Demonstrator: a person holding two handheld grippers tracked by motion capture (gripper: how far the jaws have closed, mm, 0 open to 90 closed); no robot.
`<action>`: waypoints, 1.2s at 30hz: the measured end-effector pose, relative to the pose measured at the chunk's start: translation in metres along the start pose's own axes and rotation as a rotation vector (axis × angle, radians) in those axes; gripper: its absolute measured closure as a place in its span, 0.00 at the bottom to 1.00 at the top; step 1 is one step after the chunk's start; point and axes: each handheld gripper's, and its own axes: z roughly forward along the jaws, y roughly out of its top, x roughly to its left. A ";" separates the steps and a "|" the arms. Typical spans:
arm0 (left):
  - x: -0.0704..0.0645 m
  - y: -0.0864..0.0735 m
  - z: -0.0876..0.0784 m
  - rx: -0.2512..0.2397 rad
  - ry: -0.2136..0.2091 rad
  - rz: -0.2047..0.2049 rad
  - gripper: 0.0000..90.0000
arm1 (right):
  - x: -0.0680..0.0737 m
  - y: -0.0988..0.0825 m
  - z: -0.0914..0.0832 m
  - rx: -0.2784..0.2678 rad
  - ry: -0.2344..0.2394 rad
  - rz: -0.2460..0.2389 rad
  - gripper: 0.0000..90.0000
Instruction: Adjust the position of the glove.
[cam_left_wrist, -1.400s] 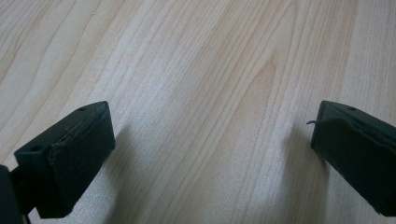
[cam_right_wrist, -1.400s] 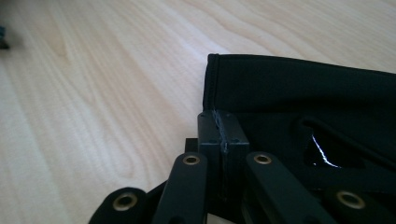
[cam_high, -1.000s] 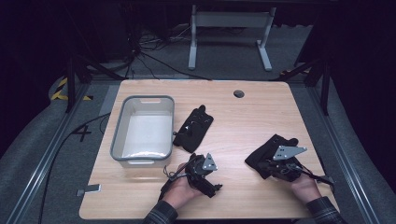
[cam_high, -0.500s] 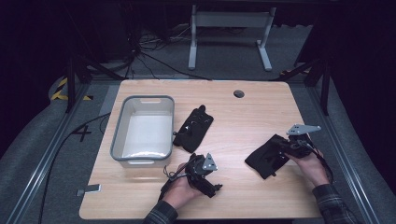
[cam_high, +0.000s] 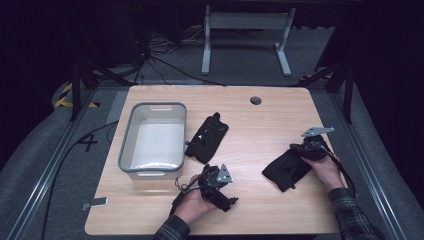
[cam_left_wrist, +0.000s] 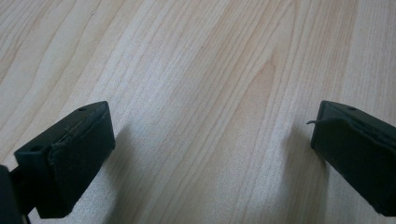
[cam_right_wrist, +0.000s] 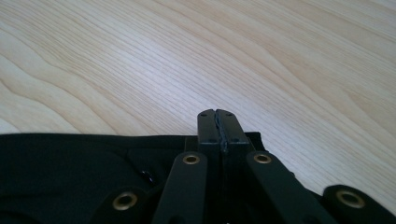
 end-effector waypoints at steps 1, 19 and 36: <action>0.000 0.000 0.000 0.000 0.000 0.000 0.00 | 0.000 0.000 0.000 0.000 0.000 0.000 1.00; 0.000 0.000 0.000 0.001 0.000 -0.002 0.00 | 0.046 0.012 0.011 -0.005 0.173 -0.099 1.00; 0.000 0.000 0.000 0.000 0.000 -0.001 0.00 | 0.087 0.025 0.024 0.006 0.247 -0.176 1.00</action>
